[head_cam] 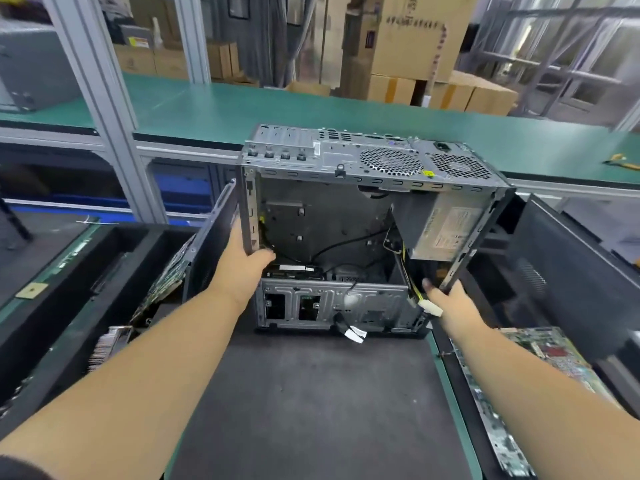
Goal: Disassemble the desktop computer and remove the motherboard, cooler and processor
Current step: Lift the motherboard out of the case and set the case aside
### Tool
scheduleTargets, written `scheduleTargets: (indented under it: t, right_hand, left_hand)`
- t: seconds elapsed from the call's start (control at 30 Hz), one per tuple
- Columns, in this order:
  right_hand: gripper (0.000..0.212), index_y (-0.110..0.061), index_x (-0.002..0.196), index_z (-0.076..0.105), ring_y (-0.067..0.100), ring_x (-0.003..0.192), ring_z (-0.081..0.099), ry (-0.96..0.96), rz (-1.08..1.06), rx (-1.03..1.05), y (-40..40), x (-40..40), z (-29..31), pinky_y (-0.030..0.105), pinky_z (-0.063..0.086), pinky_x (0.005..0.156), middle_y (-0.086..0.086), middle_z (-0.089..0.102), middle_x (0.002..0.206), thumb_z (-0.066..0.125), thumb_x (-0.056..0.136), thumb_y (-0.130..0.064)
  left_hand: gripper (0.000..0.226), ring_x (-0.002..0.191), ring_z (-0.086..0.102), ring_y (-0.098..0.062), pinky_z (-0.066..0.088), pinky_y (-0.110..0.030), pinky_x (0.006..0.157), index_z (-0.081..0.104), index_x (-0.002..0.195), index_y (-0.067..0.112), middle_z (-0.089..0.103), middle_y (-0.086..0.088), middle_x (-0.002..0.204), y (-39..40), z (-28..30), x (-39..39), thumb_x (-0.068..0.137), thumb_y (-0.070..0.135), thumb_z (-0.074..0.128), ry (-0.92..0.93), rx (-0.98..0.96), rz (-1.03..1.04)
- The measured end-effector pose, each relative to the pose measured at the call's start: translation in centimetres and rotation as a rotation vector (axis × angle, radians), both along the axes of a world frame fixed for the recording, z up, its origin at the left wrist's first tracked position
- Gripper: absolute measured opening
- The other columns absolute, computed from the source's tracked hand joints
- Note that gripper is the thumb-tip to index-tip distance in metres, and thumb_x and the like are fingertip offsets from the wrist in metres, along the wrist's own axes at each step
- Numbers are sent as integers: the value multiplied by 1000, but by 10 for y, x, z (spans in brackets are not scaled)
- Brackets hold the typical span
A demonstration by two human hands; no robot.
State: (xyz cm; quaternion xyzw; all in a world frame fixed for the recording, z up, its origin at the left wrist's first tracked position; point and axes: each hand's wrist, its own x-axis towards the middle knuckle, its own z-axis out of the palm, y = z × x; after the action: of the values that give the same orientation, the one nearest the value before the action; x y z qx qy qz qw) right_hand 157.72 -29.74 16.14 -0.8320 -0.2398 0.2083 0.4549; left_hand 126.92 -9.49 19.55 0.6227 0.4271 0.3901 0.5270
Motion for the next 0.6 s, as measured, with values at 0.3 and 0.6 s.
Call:
scheduleTargets:
  t: [0.3, 0.6]
  right_hand:
    - [45, -26, 146, 32, 29, 100, 55, 46, 51, -165, -4, 6, -36, 37, 44, 80, 6, 58, 114, 40, 104, -40]
    - [60, -29, 157, 9, 27, 143, 31, 167, 115, -134, 35, 26, -26, 41, 24, 113, -1, 39, 154, 37, 104, -26]
  left_hand:
    - [36, 113, 37, -6, 27, -32, 96, 44, 123, 62, 45, 28, 115, -27, -70, 9, 88, 65, 52, 51, -348, 34]
    - [71, 137, 34, -16, 23, -26, 103, 23, 152, 30, 37, 12, 147, 6, -64, 34, 92, 66, 38, 219, -230, 162]
